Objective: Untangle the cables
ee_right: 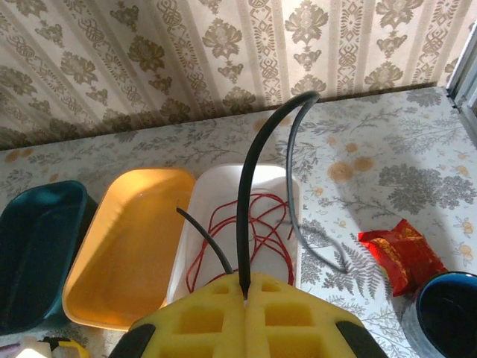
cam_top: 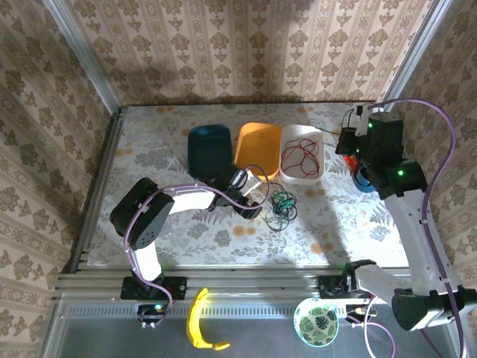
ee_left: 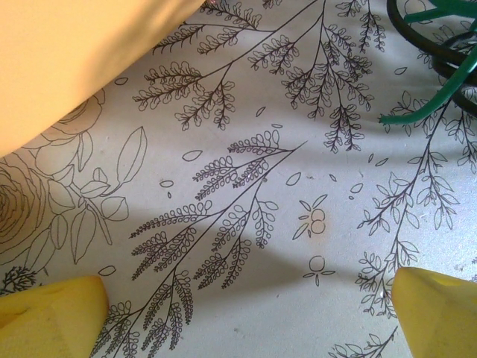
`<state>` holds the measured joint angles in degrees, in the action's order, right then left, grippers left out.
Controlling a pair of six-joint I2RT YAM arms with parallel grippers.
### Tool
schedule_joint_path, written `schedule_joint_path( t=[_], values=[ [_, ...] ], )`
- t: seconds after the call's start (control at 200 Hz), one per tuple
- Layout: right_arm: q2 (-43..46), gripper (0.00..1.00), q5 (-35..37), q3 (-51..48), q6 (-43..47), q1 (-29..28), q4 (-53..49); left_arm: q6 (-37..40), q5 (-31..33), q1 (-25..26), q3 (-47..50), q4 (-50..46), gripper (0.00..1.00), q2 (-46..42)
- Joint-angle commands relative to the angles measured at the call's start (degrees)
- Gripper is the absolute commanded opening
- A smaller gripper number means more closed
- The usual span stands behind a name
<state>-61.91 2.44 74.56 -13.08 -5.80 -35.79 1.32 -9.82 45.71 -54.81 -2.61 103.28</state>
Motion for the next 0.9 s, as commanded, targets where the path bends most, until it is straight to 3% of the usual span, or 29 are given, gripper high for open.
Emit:
schedule_joint_path(
  t=[0.0,0.19,0.49,0.675,0.895],
  values=[
    [-1.18,0.00,-4.81,0.83,1.66,0.11,1.32,0.13,-2.67,0.43,1.55,-1.30,1.00,2.38],
    [-4.88,0.00,-11.83,5.27,0.08,-2.81,4.77,-0.26,-2.74,0.42,1.98,-0.61,1.00,1.77],
    [-24.58,0.00,-17.20,16.61,-0.55,-12.22,9.14,-2.53,-1.99,0.14,4.71,3.09,1.00,-2.16],
    [-37.11,0.00,-17.42,19.85,-2.98,-13.21,11.39,-4.10,-0.50,-0.75,7.21,5.03,1.00,-6.08],
    [-48.27,0.01,-13.55,19.95,-1.79,-15.93,5.64,-3.78,0.51,-1.23,7.61,3.57,1.00,-7.90]
  ],
)
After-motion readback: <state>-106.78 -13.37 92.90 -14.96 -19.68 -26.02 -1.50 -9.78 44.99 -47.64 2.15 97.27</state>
